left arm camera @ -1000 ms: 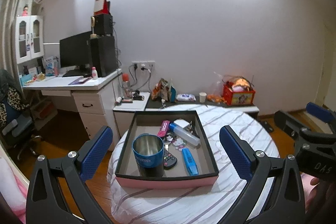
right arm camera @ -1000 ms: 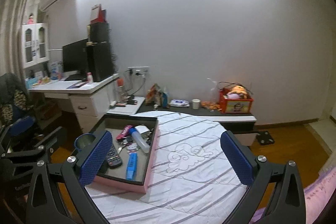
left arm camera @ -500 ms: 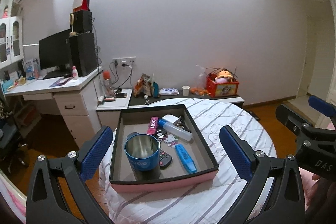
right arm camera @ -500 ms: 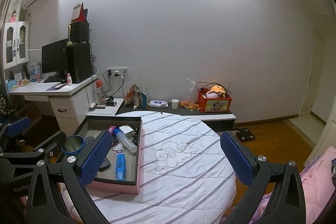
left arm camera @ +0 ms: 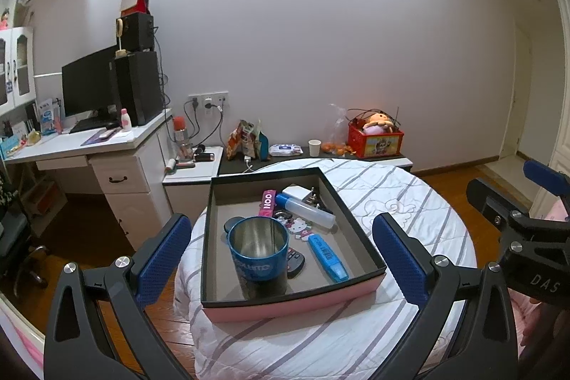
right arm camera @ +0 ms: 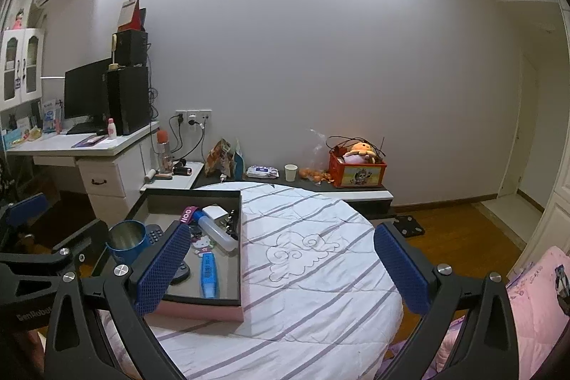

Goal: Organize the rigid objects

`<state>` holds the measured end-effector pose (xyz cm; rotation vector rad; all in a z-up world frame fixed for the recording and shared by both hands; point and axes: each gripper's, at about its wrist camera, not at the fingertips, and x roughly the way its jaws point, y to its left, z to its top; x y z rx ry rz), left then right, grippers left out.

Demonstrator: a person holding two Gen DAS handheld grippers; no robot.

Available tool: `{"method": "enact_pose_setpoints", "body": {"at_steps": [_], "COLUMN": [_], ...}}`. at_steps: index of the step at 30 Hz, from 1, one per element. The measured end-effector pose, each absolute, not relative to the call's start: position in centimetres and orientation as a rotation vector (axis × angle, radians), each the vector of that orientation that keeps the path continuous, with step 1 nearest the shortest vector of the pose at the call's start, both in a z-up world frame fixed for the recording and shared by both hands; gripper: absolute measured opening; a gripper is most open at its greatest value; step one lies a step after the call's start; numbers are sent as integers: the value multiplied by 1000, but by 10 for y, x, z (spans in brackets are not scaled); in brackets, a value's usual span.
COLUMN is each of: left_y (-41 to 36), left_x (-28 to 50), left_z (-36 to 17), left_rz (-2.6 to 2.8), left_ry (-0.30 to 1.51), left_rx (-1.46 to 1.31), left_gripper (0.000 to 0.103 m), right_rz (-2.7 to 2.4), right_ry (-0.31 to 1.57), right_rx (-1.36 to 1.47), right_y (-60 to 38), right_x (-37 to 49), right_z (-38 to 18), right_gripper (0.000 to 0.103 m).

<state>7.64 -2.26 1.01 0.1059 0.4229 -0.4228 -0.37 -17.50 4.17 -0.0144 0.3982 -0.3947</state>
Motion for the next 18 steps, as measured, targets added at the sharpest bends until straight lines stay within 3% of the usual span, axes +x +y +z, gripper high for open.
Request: {"method": "enact_pose_setpoints", "body": {"at_steps": [18], "left_y": [-13], "left_x": [76], "left_z": [12], "left_rz": [-382], "left_ry": [410], "left_rx": [84], "left_gripper": [103], "right_rz": [-354], "right_ry": [380], "right_rx": [-7], "right_y": [-172], "right_x": [0], "right_z": [42], "right_gripper": [103]}}
